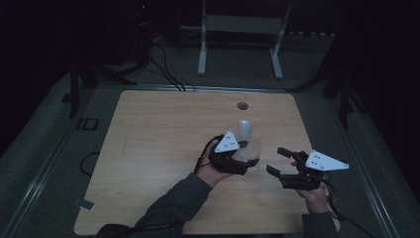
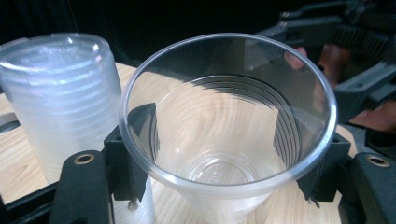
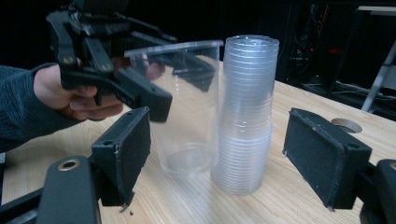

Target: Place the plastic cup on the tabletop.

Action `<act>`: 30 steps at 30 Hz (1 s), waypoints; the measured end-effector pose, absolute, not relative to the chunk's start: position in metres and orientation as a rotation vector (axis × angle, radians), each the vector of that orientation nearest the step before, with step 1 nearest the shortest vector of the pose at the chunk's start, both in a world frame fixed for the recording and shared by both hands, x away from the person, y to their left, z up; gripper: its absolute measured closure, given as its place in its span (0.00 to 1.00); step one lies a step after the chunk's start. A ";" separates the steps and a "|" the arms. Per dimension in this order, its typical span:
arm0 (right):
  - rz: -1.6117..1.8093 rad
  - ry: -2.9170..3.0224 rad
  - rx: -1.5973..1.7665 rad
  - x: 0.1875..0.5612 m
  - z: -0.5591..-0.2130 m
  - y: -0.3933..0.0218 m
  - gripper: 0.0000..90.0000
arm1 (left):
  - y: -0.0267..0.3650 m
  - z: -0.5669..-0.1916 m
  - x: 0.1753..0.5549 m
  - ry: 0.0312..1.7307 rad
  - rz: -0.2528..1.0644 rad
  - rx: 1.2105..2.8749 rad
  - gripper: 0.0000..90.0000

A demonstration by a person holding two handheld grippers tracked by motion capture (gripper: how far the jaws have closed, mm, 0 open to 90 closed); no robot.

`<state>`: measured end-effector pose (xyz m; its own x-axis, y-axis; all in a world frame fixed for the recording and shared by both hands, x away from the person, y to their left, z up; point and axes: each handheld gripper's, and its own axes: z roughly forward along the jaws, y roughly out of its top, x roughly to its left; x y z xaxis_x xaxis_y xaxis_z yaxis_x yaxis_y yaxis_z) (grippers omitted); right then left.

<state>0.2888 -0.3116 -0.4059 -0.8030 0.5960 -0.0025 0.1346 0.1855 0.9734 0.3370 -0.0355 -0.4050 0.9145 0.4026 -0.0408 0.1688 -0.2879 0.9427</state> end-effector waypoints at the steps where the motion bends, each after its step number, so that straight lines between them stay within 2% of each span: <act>1: 1.649 2.084 0.687 0.289 -0.406 -0.312 0.25 | -0.037 -0.407 0.337 0.423 0.235 1.873 0.35; 30: 1.657 2.052 0.706 0.288 -0.407 -0.314 0.26 | -0.062 -0.465 0.346 0.397 0.199 1.982 0.33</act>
